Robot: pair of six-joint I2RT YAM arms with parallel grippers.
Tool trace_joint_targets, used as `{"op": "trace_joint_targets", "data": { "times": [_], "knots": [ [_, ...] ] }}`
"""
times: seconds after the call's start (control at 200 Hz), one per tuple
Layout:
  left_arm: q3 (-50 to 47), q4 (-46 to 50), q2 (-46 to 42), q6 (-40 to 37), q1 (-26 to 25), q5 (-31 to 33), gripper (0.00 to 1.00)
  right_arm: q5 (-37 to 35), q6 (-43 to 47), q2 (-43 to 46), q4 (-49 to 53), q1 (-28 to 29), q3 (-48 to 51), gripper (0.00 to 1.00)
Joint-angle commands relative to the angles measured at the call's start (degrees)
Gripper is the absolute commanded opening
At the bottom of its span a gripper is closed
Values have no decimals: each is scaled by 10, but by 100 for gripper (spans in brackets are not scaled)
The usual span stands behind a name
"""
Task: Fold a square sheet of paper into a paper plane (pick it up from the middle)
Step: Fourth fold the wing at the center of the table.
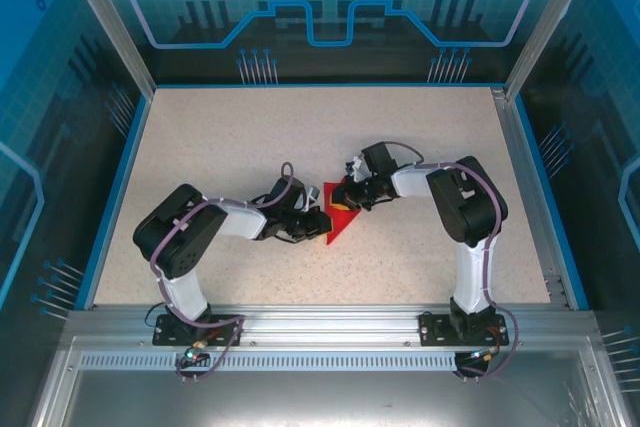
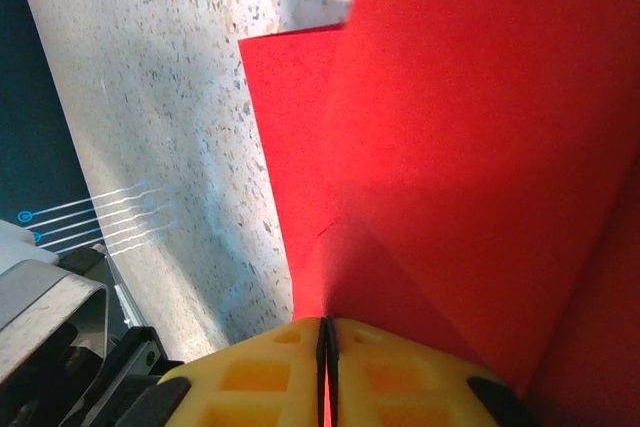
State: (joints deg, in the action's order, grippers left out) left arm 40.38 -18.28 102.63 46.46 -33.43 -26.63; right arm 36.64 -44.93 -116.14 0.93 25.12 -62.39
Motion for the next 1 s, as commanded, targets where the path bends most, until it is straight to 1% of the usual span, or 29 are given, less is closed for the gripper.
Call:
{"op": "trace_joint_targets", "data": {
  "times": [0.0,0.04,0.27,0.52,0.78,0.99],
  "knots": [
    [-11,73,14,-8,-13,3,18,-23,15,-28,36,-1,11,12],
    [-10,77,5,-7,-12,5,21,-25,16,-29,36,-1,12,12],
    [-7,86,-32,1,-11,12,29,-28,20,-30,38,-2,19,12],
    [-18,48,-40,24,-13,13,29,-27,24,-37,38,-3,17,11],
    [-21,28,-46,35,-11,21,29,-30,30,-37,45,-4,17,11],
    [-22,13,-55,45,-7,25,32,-30,32,-39,43,-6,22,11]
  ]
}}
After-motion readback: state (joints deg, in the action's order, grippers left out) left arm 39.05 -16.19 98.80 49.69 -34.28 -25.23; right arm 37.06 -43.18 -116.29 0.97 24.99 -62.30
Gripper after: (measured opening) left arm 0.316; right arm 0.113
